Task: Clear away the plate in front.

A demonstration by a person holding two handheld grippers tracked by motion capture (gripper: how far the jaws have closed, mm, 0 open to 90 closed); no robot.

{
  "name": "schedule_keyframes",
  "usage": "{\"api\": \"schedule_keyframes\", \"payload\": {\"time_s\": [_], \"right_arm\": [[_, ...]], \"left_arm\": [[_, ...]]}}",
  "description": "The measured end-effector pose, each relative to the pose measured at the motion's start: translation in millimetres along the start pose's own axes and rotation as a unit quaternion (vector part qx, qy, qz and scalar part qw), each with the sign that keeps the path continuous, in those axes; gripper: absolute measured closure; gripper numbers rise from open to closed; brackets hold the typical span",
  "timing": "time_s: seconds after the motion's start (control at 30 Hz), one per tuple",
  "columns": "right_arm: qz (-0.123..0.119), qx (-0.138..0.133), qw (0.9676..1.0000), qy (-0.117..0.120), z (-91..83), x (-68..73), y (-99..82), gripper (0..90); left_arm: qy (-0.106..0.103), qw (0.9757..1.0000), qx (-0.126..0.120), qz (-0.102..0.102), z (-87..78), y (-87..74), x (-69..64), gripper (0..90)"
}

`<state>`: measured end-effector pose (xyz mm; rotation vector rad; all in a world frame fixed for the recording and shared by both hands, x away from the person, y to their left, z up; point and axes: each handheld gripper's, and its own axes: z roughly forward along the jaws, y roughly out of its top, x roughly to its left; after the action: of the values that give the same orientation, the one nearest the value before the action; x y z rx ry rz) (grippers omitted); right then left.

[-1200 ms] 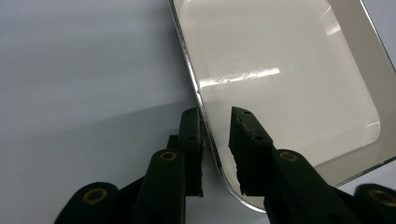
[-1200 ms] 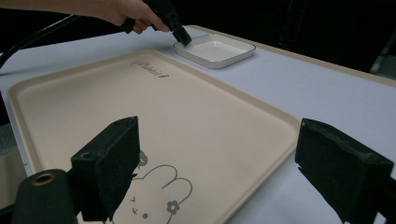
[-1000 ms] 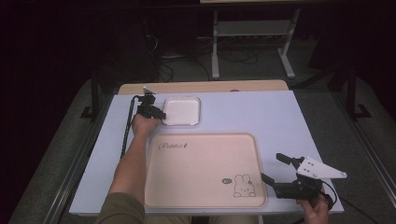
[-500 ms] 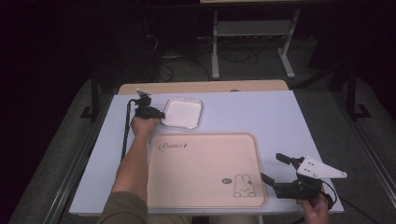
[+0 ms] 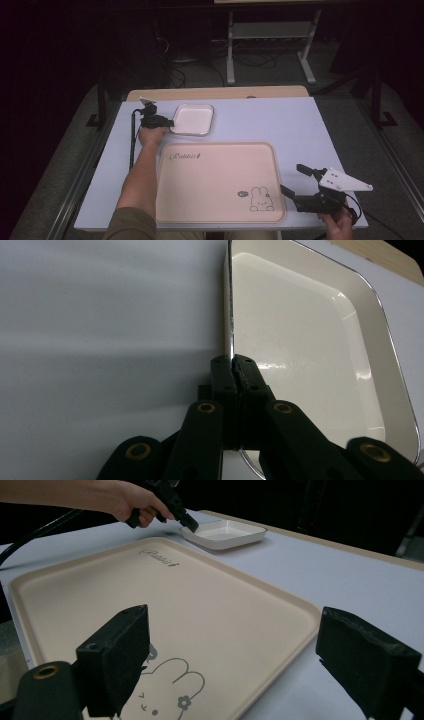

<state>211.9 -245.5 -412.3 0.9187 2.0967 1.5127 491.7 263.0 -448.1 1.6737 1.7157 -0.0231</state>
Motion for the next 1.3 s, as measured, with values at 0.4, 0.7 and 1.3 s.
{"api": "schedule_keyframes", "payload": {"time_s": [0.4, 0.7, 1.3], "right_arm": [[0.006, -0.002, 1.0, -0.002, -0.9, -0.4, -0.2, 13.1], [0.006, -0.004, 1.0, -0.004, -1.0, -1.2, -0.3, 13.1], [-0.001, -0.006, 1.0, 0.003, -2.9, 1.4, 0.4, 13.1]], "left_arm": [[-0.016, 0.9992, -0.036, -0.012, -18.5, 5.2, -1.1, 89.1], [-0.027, 0.9981, -0.053, -0.018, -32.2, 8.5, -0.4, 89.0], [-0.053, 0.9948, -0.087, 0.008, -70.8, -1.8, -20.7, 89.1]]}}
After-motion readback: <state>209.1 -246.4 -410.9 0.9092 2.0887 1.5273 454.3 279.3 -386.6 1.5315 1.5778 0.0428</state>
